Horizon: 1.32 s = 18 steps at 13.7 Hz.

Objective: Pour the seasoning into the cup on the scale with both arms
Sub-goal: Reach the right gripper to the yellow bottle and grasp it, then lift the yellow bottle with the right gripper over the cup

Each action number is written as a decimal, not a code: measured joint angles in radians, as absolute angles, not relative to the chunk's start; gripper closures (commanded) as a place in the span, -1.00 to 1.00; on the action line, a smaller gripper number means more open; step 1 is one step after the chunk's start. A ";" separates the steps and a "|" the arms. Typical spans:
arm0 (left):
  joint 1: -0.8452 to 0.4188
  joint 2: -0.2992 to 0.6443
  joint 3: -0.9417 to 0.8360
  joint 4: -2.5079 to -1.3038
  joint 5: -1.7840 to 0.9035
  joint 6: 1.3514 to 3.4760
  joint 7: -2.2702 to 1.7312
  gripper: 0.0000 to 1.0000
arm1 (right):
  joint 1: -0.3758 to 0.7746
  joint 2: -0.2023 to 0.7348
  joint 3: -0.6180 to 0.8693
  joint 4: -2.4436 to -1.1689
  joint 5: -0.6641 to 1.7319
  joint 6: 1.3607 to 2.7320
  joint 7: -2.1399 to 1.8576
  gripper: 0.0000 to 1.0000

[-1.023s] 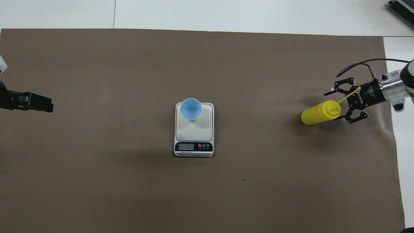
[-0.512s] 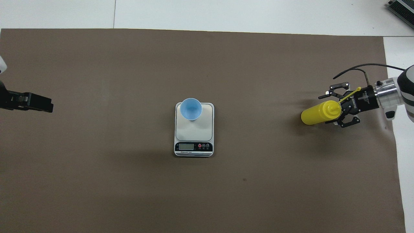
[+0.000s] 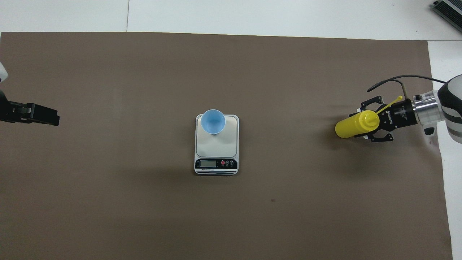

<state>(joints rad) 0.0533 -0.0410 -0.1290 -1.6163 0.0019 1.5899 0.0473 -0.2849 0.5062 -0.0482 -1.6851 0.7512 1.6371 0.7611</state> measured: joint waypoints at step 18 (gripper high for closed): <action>0.053 -0.041 -0.129 -1.618 0.002 1.590 0.047 -1.00 | 0.224 0.437 -0.036 -1.643 0.214 2.172 1.550 1.00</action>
